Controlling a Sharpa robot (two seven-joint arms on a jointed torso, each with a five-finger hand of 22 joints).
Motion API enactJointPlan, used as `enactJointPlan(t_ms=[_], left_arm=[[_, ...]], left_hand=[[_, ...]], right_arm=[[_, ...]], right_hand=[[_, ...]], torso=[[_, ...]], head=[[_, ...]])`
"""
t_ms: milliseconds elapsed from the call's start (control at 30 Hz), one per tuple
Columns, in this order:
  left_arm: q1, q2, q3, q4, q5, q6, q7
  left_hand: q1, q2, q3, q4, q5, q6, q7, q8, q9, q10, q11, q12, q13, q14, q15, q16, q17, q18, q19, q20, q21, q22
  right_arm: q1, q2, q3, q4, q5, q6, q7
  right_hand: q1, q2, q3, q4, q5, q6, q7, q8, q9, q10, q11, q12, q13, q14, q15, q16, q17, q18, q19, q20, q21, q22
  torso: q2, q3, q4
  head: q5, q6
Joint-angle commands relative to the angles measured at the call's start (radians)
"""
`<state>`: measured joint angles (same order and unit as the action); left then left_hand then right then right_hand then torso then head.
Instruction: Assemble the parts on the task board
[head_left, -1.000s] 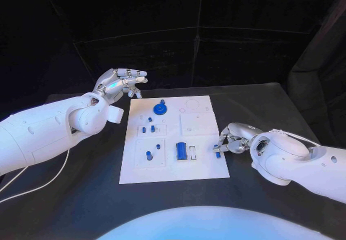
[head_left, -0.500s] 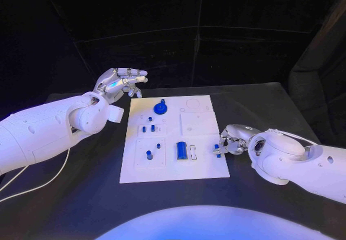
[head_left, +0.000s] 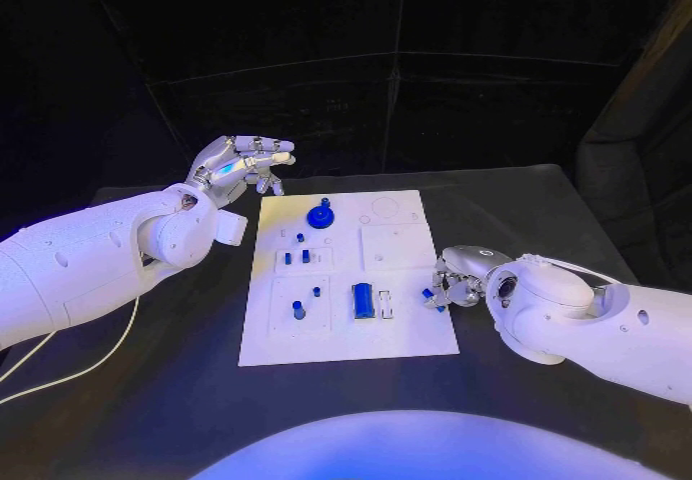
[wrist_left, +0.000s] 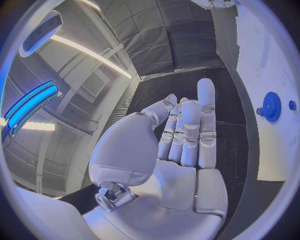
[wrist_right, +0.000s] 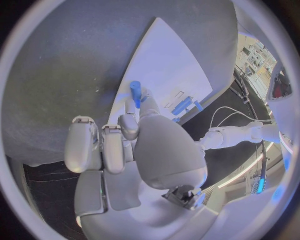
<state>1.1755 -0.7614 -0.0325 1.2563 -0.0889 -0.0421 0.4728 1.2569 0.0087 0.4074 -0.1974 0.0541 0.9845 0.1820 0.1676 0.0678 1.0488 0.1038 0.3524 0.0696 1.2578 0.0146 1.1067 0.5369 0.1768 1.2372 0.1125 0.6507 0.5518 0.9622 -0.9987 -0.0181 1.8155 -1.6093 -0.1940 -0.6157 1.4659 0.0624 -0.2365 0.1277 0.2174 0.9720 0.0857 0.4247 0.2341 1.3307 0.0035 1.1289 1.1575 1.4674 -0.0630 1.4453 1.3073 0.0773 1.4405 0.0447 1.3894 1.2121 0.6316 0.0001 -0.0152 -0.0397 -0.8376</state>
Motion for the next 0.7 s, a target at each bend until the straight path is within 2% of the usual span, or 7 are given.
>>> enactJointPlan(t_ms=[33, 167, 300, 333, 467, 567, 700], left_arm=[[0.001, -0.001, 0.0, 0.003, 0.002, 0.013, 0.004], [0.001, -0.001, 0.0, 0.007, 0.002, 0.013, 0.003], [0.002, -0.002, 0.0, 0.009, 0.002, 0.013, 0.002], [0.002, -0.002, 0.0, 0.009, 0.002, 0.013, 0.002], [0.002, -0.003, 0.0, 0.01, 0.002, 0.013, 0.002], [0.002, -0.003, 0.0, 0.009, 0.002, 0.013, 0.002], [0.002, -0.002, 0.0, 0.009, 0.002, 0.014, 0.002]], left_hand=[[-0.005, 0.008, 0.002, -0.003, -0.001, -0.001, 0.001, 0.004, -0.001, -0.006, 0.0, 0.005, -0.002, -0.006, 0.0, -0.005, -0.002, 0.006, -0.006, -0.001, -0.004, -0.001], [-0.005, 0.008, 0.002, -0.003, -0.001, -0.001, 0.001, 0.004, -0.001, -0.006, 0.0, 0.005, -0.002, -0.006, 0.0, -0.005, -0.002, 0.006, -0.006, -0.001, -0.004, -0.001], [-0.005, 0.008, 0.002, -0.003, -0.001, -0.001, 0.001, 0.004, -0.001, -0.006, 0.0, 0.005, -0.002, -0.006, 0.0, -0.005, -0.002, 0.006, -0.006, -0.001, -0.004, -0.001], [-0.005, 0.008, 0.002, -0.003, -0.001, -0.001, 0.001, 0.004, -0.001, -0.006, 0.0, 0.005, -0.002, -0.006, 0.0, -0.005, -0.002, 0.006, -0.006, -0.001, -0.004, -0.001], [-0.004, 0.008, 0.003, -0.004, -0.001, -0.001, 0.001, 0.004, 0.0, -0.006, 0.0, 0.006, -0.002, -0.006, 0.0, -0.004, -0.001, 0.006, -0.006, -0.001, -0.004, -0.001], [-0.004, 0.008, 0.003, -0.004, -0.001, -0.001, 0.001, 0.004, 0.0, -0.006, 0.0, 0.006, -0.002, -0.006, 0.0, -0.004, -0.001, 0.006, -0.006, -0.001, -0.004, -0.001], [-0.004, 0.008, 0.003, -0.004, -0.001, -0.001, 0.001, 0.004, 0.0, -0.006, 0.0, 0.006, -0.002, -0.006, 0.0, -0.004, -0.001, 0.006, -0.006, -0.001, -0.004, -0.001]], right_arm=[[-0.007, 0.009, -0.006, -0.008, -0.06, 0.073, -0.026], [-0.008, 0.018, -0.006, -0.01, -0.077, 0.094, -0.032], [-0.008, 0.022, -0.006, -0.01, -0.085, 0.099, -0.039], [-0.008, 0.022, -0.006, -0.009, -0.085, 0.094, -0.041], [-0.008, 0.02, -0.006, -0.002, -0.076, 0.045, -0.047], [-0.008, 0.014, -0.006, 0.012, -0.055, -0.021, -0.043], [-0.008, 0.005, -0.006, 0.035, -0.013, -0.12, -0.026]], right_hand=[[0.053, 0.027, 0.027, -0.031, -0.024, -0.001, -0.003, -0.009, -0.007, -0.005, -0.003, -0.011, -0.006, 0.062, -0.007, -0.005, 0.06, -0.008, -0.001, -0.008, -0.003, 0.002], [0.053, 0.024, 0.039, -0.038, -0.064, -0.003, 0.001, -0.02, -0.012, -0.005, 0.0, -0.015, -0.008, 0.062, -0.004, -0.006, 0.059, -0.008, -0.001, -0.006, -0.004, 0.002], [0.048, 0.026, 0.044, -0.037, -0.061, -0.003, 0.002, -0.024, -0.014, -0.006, 0.001, -0.016, -0.009, 0.061, -0.004, -0.007, 0.058, -0.008, -0.001, -0.005, -0.004, 0.002], [0.045, 0.027, 0.047, -0.036, -0.052, -0.002, 0.002, -0.026, -0.016, -0.006, 0.002, -0.017, -0.01, 0.061, -0.003, -0.008, 0.058, -0.008, -0.001, -0.004, -0.003, 0.003], [0.035, 0.03, 0.074, -0.032, 0.038, 0.01, -0.003, -0.038, -0.021, -0.004, -0.001, -0.017, -0.008, 0.062, -0.006, -0.008, 0.059, -0.008, 0.001, -0.005, -0.002, 0.006], [0.025, 0.032, 0.093, -0.024, 0.095, 0.015, -0.005, -0.046, -0.025, -0.001, -0.004, -0.016, -0.006, 0.062, -0.007, -0.007, 0.061, -0.008, 0.002, -0.007, -0.002, 0.006], [0.01, 0.027, 0.112, -0.011, 0.126, 0.019, -0.006, -0.055, -0.029, 0.004, -0.005, -0.012, -0.003, 0.063, -0.008, -0.007, 0.062, -0.008, 0.001, -0.009, -0.004, 0.003]], torso=[[-0.001, -0.0005, 0.0002], [0.0, -0.0005, 0.0001], [-0.001, -0.0002, -0.0003], [-0.001, -0.0002, -0.0002], [-0.001, 0.0002, -0.001], [-0.001, 0.0008, -0.0006], [0.0, 0.0002, -0.0002]], head=[[0.002, 0.0], [0.003, 0.0], [0.004, 0.002], [0.004, 0.002], [0.006, 0.004], [0.007, 0.006], [0.007, 0.006]])
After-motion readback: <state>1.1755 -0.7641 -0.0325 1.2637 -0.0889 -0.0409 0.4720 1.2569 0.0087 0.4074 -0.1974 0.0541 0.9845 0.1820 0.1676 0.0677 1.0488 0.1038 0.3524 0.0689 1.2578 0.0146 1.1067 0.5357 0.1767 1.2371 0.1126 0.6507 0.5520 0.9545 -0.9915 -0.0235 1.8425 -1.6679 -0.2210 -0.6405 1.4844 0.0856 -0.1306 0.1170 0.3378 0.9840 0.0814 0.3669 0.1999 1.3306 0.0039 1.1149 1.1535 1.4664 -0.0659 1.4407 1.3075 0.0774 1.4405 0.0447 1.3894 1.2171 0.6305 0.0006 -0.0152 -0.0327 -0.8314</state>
